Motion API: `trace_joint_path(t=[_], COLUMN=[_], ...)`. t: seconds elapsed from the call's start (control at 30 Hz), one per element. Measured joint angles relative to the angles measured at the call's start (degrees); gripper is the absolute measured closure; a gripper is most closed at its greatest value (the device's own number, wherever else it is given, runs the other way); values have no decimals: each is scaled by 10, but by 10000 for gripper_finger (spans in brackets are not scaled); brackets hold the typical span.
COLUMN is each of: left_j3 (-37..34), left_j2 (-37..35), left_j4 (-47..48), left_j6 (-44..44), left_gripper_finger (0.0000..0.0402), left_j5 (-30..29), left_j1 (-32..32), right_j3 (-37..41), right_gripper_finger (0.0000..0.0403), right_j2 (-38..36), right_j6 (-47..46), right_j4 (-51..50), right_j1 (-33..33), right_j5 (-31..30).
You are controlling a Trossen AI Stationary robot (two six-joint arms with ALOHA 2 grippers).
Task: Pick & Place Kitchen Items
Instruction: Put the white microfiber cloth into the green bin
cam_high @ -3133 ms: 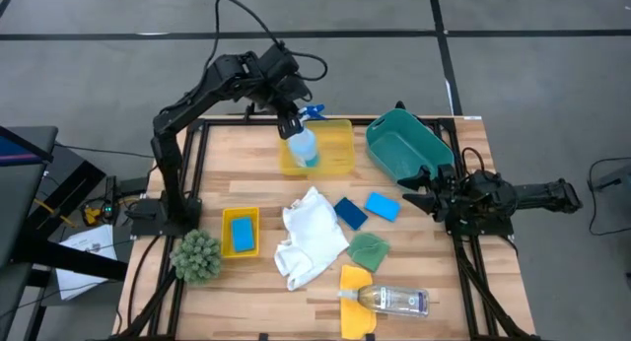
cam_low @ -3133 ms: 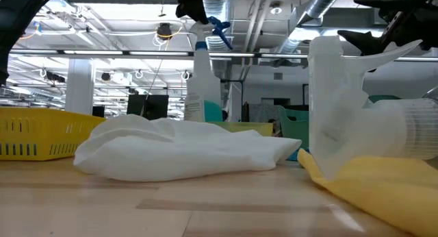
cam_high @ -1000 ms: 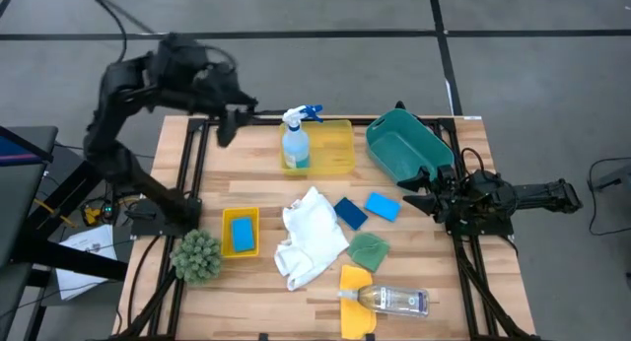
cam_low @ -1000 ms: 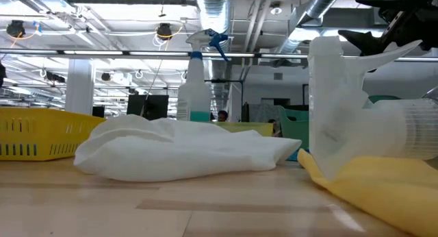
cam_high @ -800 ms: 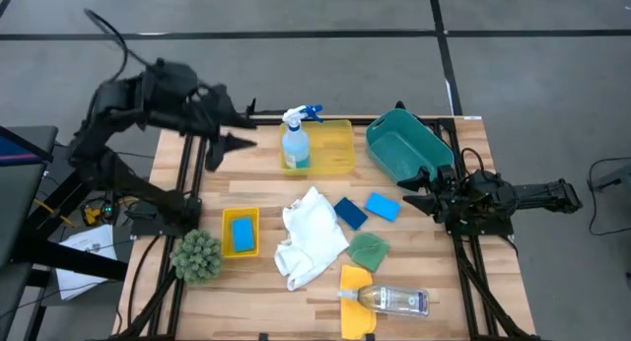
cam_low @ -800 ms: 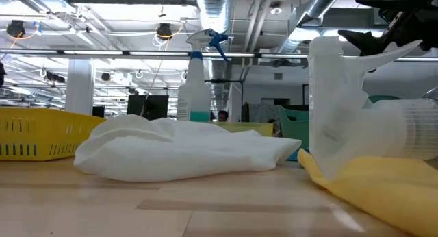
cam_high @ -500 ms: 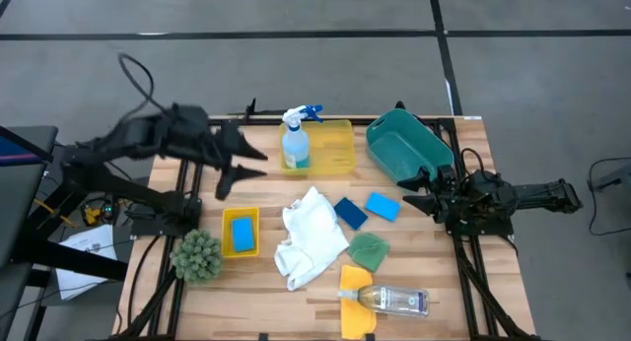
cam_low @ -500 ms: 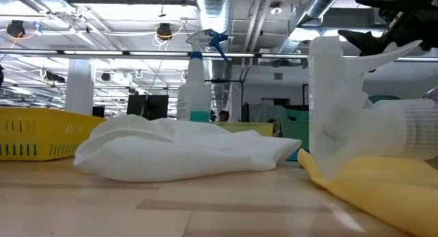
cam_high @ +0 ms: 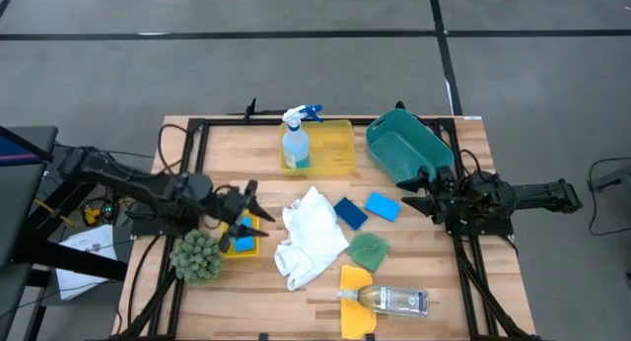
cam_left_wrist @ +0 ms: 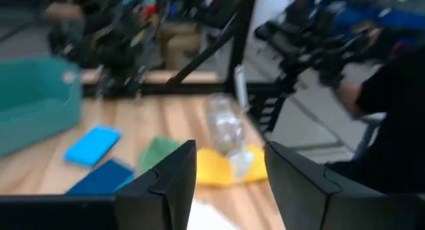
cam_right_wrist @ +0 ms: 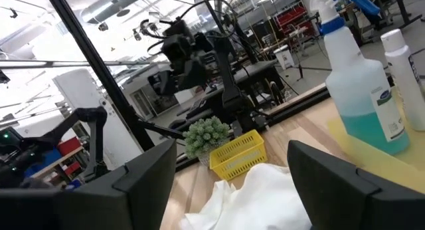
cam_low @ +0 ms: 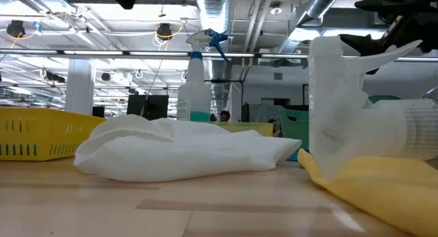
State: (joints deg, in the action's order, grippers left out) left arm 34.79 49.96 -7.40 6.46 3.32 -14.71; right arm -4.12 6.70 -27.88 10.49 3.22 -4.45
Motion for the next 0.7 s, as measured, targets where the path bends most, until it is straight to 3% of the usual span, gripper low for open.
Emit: trace_joint_path(t=[0.2,0.47,0.7], left_j3=[-53,-70,-97], left_j2=[-1,-1,35], left_j4=[-105,-160,-267], left_j6=[-50,-62,-75], left_gripper_finger=[231,238,235], left_j5=[-4,-65,-90], left_j1=[-42,-45,-45], right_j3=[0,0,0], right_gripper_finger=[125,125,125], right_j2=[0,0,0], right_j6=[0,-2,0], right_j4=[0,-2,-15], right_j1=[0,0,0], right_j5=[0,0,-3])
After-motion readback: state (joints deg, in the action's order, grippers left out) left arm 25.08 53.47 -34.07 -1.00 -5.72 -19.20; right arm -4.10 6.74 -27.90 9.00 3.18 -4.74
